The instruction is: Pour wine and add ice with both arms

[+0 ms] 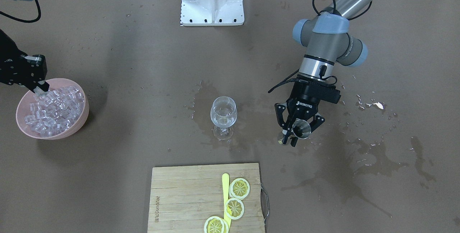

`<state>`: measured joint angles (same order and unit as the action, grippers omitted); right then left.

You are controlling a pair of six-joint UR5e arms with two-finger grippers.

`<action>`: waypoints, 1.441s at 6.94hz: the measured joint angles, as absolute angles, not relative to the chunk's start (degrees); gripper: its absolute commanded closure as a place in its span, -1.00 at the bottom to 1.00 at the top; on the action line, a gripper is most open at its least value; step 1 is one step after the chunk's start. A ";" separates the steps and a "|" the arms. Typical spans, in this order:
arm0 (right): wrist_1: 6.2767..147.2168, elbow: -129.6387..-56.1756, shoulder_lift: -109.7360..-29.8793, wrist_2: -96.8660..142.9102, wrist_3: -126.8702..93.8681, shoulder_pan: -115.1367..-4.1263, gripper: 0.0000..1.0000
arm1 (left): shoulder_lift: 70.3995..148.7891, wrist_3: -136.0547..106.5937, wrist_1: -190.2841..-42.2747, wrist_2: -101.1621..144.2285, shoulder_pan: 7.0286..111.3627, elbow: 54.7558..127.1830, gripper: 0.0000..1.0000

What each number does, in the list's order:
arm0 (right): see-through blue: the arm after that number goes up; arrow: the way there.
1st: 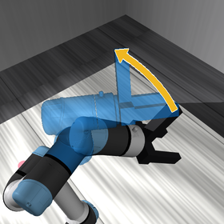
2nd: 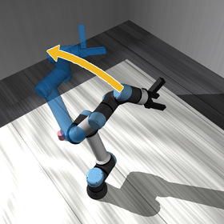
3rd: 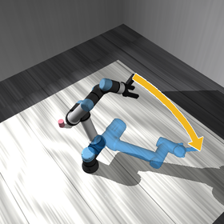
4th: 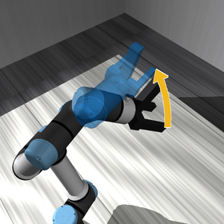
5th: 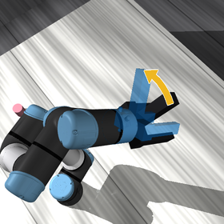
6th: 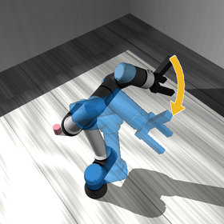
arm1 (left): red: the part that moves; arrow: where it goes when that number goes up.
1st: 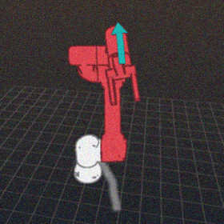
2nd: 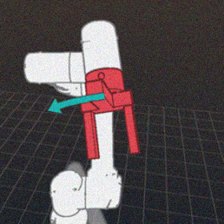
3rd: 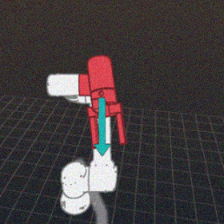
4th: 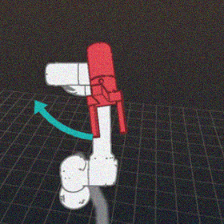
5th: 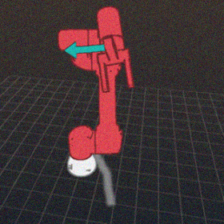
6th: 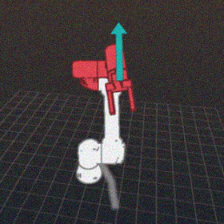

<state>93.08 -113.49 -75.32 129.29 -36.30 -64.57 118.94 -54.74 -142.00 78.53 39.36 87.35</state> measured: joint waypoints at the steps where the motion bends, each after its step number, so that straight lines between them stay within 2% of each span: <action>1: 93.08 -113.55 -75.32 129.31 -36.30 -64.55 0.84 | 118.93 -54.51 -139.62 77.94 38.62 89.35 1.00; 6: 93.06 -113.74 -75.32 129.30 -36.30 -64.52 0.84 | 123.40 -34.47 -131.69 64.45 32.28 91.21 1.00; 10: 93.06 -113.91 -75.17 129.21 -36.24 -64.51 0.84 | 124.38 -22.88 -129.28 63.69 31.79 92.07 1.00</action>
